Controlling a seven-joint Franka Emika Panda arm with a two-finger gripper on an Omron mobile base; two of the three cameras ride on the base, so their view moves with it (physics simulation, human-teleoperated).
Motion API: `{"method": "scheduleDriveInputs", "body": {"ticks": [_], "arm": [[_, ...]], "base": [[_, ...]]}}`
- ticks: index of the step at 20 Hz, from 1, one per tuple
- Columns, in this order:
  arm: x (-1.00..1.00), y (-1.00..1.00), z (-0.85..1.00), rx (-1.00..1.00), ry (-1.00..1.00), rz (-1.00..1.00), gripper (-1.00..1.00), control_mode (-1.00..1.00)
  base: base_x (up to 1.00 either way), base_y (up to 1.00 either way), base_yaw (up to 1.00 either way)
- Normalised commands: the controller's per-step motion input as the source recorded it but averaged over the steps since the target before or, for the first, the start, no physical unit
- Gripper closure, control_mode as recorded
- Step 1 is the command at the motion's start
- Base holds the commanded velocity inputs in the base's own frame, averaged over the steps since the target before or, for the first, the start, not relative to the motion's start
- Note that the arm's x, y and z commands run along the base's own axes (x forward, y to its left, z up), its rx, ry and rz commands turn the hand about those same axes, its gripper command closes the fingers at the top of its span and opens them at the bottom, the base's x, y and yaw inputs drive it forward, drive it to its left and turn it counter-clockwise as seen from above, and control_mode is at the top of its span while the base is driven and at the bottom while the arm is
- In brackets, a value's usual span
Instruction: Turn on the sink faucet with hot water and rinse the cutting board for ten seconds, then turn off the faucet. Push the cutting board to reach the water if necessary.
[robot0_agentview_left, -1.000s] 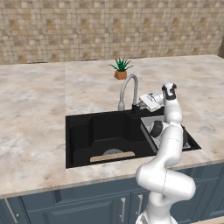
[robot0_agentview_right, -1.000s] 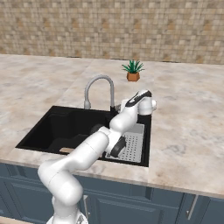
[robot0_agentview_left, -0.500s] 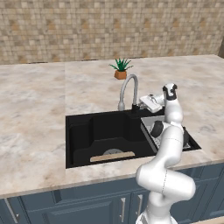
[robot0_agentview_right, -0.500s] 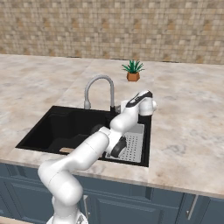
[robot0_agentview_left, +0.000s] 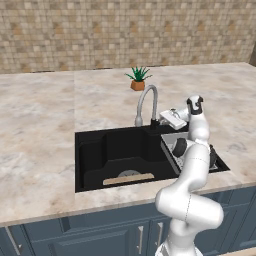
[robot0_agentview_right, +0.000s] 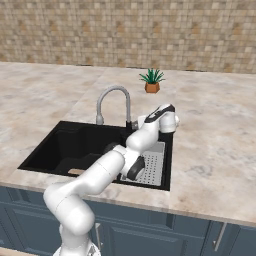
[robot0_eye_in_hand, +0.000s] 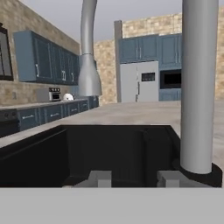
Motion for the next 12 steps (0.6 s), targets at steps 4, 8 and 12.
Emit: {"method": "scheduleDriveInputs", "body": {"ticks": [4,8,12], "arm": [[-0.28,0.00,0.00,0.00,0.00,0.00,1.00,-1.00],[-0.20,0.01,0.00,0.00,0.00,0.00,1.00,-1.00],[-0.11,0.00,-0.01,0.00,0.00,-0.06,1.00,-1.00]], "base": [[0.00,0.00,0.00],[0.00,0.00,0.00],[0.00,0.00,0.00]]}}
